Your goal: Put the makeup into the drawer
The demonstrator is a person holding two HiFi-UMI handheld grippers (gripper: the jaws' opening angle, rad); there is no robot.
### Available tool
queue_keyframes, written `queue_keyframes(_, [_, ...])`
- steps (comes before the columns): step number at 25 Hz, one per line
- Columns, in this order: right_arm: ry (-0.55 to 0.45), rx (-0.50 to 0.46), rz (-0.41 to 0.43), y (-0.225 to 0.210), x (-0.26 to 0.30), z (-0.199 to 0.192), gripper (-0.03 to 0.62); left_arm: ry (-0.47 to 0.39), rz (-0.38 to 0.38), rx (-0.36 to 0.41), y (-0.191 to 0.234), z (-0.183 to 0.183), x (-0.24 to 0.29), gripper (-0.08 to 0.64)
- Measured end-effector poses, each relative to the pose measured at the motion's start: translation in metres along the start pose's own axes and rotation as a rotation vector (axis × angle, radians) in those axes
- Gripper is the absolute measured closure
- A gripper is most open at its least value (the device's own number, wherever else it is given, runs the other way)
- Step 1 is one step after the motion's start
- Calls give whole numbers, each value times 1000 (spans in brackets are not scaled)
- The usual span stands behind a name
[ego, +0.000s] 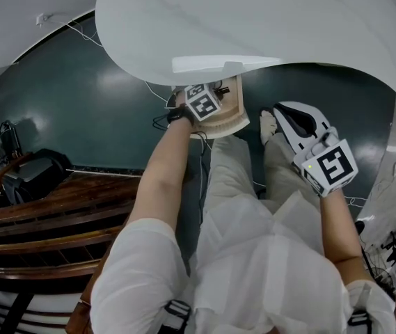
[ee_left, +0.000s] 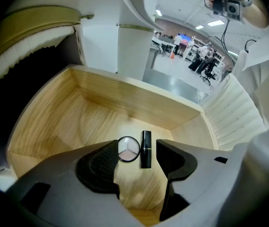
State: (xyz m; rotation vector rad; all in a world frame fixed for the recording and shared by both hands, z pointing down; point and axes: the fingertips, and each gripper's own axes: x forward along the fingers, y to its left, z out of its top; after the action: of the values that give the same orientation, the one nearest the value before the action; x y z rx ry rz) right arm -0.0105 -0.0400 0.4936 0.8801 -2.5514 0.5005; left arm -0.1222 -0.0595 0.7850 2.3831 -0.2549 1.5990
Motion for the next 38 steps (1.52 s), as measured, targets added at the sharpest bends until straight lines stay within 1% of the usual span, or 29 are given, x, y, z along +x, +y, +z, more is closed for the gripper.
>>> queue_keyframes(6, [-14, -14, 17, 4, -2, 11, 581, -4, 11, -29, -7, 1, -18, 304])
queue_keyframes(14, [-19, -42, 48, 8, -4, 22, 581, -23, 17, -26, -19, 12, -44, 319])
queue_keyframes(21, [-14, -63, 74, 8, -9, 28, 581, -60, 22, -42, -33, 31, -79, 410])
queue_keyframes(27, [-8, -86, 94, 3, -9, 40, 581, -104, 44, -79, -43, 40, -112, 445])
queue_keyframes(29, [-7, -96, 101, 2, -8, 45, 581, -131, 62, -96, -42, 45, -125, 461])
queue_keyframes(33, [-7, -123, 119, 0, -7, 56, 581, -240, 119, -150, -38, 63, -162, 489])
queue_keyframes(36, [-17, -138, 128, -3, -7, 67, 581, -319, 179, -181, -32, 76, -194, 500])
queue_keyframes(38, [-26, -150, 136, -6, -9, 77, 581, -385, 232, -217, -25, 86, -217, 513])
